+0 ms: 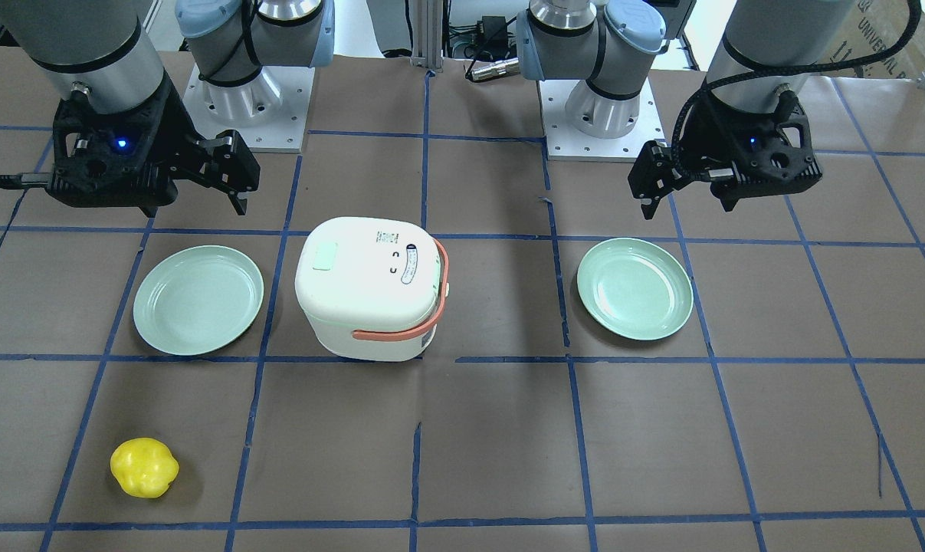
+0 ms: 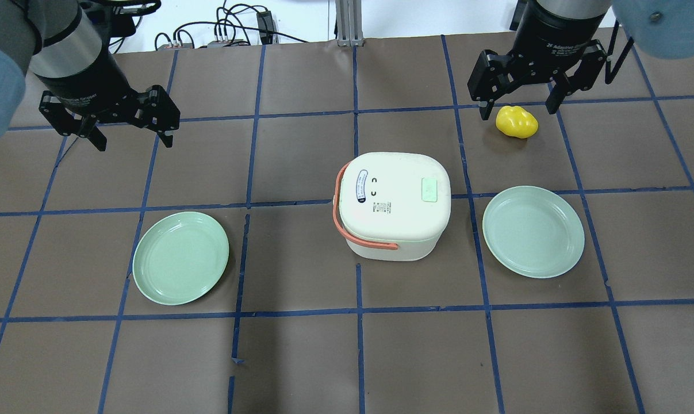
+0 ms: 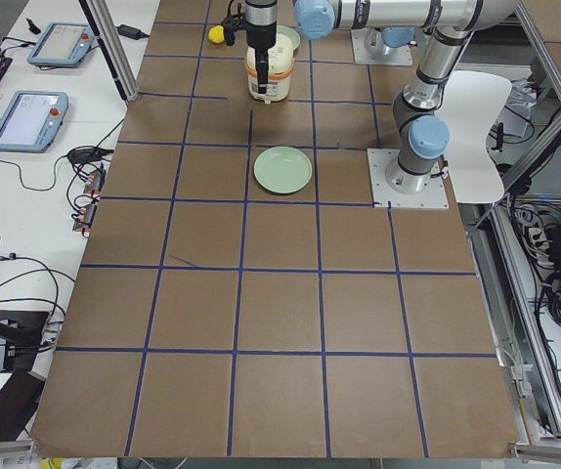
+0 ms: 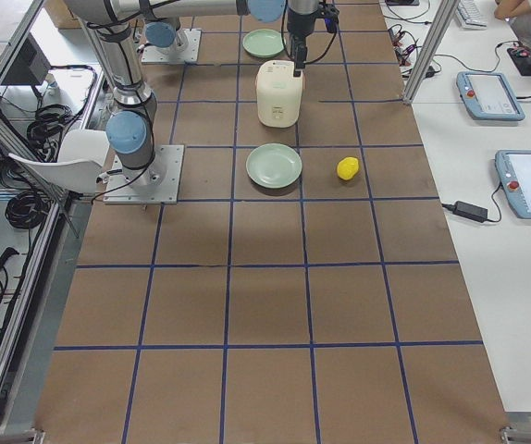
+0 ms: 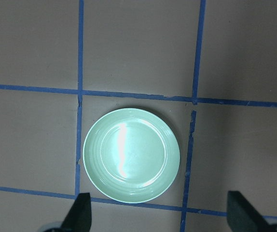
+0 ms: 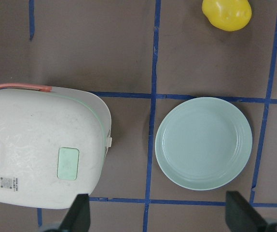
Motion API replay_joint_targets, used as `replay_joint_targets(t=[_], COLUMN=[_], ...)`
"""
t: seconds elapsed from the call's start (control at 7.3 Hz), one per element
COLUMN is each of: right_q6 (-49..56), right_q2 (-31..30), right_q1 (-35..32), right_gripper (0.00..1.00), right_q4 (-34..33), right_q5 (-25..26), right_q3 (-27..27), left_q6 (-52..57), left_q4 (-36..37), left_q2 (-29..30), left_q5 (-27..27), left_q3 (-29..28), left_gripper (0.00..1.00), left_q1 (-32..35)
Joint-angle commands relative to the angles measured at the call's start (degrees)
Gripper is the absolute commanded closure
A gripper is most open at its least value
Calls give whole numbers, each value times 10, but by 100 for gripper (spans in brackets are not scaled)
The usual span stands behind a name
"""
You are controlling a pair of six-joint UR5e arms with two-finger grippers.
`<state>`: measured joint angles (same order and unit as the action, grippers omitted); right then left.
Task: Press rice cooker button
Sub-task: 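Move the right gripper down onto the green lid button of the rice cooker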
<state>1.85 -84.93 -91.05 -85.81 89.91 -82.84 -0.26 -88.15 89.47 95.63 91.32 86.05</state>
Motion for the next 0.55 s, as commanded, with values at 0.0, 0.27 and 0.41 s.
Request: replay_joint_targets(t=[0.0, 0.27, 0.41], right_q6=[-8, -56, -86], right_q2=[4, 12, 15], right_q1=[-1, -23, -56], right_gripper=[16, 82, 87], right_q4=[-2, 1, -4], right_q5=[-31, -74, -69], right_q3=[0, -14, -17], left_q6=[0, 0, 0], left_q4=[0, 0, 0], left_q2=[0, 0, 0], left_q5=[0, 0, 0], left_q3=[0, 0, 0], left_gripper=[0, 0, 0], left_q1=[0, 0, 0])
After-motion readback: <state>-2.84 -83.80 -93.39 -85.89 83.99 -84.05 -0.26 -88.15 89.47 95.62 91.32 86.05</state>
